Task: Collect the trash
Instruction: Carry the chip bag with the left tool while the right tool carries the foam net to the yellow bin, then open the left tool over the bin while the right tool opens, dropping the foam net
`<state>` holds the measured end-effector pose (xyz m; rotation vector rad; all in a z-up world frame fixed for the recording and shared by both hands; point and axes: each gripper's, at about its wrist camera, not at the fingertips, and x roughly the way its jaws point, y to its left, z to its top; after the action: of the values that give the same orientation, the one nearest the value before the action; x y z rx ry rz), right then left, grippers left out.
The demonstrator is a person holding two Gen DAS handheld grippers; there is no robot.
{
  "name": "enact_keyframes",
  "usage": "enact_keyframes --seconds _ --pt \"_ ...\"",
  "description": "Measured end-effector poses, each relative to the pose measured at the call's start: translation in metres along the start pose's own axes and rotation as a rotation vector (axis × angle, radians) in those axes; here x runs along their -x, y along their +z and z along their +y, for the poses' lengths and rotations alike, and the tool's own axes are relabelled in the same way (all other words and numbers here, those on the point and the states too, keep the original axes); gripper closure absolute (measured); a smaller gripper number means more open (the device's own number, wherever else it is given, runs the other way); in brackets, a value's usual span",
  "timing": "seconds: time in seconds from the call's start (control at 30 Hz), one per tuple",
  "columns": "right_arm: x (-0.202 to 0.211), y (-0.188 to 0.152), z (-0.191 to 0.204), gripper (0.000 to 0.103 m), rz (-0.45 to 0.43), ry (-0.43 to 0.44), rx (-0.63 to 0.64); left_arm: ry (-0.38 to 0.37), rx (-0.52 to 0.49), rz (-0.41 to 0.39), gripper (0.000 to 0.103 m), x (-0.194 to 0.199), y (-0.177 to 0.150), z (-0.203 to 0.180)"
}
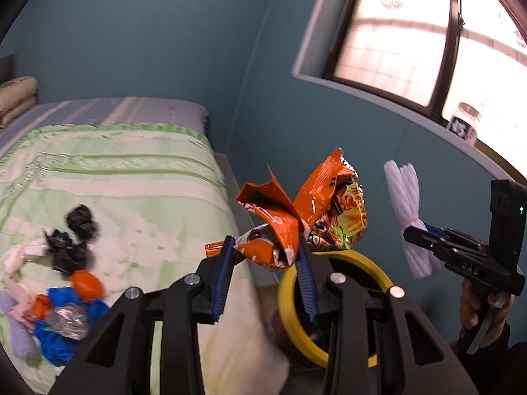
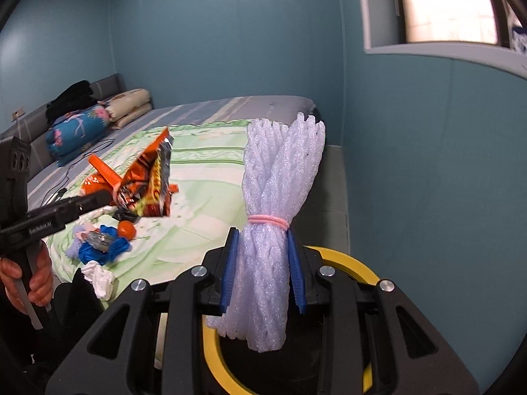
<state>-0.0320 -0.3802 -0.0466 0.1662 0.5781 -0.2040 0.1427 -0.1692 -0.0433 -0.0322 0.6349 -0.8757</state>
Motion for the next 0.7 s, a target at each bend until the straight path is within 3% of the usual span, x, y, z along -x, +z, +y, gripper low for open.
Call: enact_keyframes --seconds 0.33,0.7 --pt "-0.008 -0.016 -0.019 0.075 0.076 -0.034 -0.079 -0.043 -0.071 0.121 0.069 -0.046 -0.027 -0.042" --pt "-0.020 -0.023 -0.034 0.074 0.158 -0.074 -0.151 -0.079 -0.114 0.219 0.069 -0.069 -0.054 -0.063"
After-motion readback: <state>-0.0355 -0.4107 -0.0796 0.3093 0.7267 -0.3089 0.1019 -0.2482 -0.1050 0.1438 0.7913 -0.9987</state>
